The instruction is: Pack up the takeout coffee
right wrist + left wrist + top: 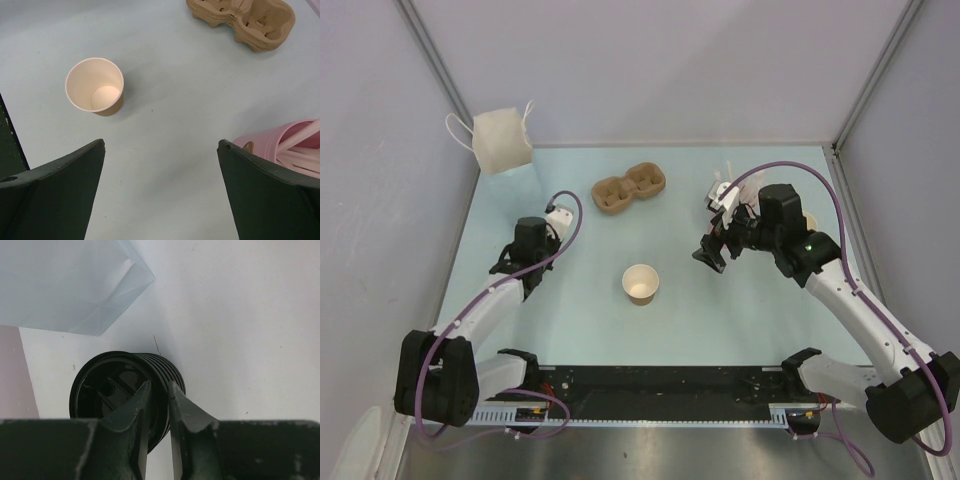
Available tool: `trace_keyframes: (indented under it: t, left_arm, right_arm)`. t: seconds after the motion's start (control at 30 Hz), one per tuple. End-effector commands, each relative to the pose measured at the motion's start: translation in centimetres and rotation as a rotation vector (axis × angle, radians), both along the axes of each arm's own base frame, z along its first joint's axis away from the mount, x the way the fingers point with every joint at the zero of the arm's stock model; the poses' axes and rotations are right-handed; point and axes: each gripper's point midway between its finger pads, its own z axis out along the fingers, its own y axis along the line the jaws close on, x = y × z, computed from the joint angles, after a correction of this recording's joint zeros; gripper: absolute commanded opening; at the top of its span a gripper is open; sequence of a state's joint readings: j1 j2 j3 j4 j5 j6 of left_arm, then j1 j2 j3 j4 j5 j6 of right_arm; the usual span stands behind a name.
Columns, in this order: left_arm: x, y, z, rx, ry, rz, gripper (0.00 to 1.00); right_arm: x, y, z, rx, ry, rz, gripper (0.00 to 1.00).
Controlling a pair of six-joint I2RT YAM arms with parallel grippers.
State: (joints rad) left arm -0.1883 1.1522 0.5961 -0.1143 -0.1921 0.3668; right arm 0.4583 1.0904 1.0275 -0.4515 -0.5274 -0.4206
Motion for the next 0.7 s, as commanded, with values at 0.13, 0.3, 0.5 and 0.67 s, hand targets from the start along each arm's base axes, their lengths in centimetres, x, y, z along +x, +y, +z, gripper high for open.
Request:
trace_keyframes:
  t: [0.13, 0.3, 0.5, 0.67]
  left_arm:
    - [1.5, 0.2, 2.1, -0.014, -0.068, 0.024, 0.18]
    - [1.4, 0.3, 2.3, -0.017, -0.077, 0.027, 0.08]
    - [1.5, 0.3, 2.6, -0.019, -0.089, 0.030, 0.03]
    - [1.5, 0.4, 3.2, -0.025, -0.112, 0.033, 0.01]
  right_arm:
    - [0.3, 0.1, 0.2, -0.001, -0.027, 0.000, 1.00]
    - [0.3, 0.1, 0.3, -0.001, -0.027, -0.001, 1.00]
    - [0.4, 0.1, 0.2, -0.003, -0.028, -0.002, 1.00]
    - [0.5, 0.1, 0.2, -0.006, -0.029, -0.002, 1.00]
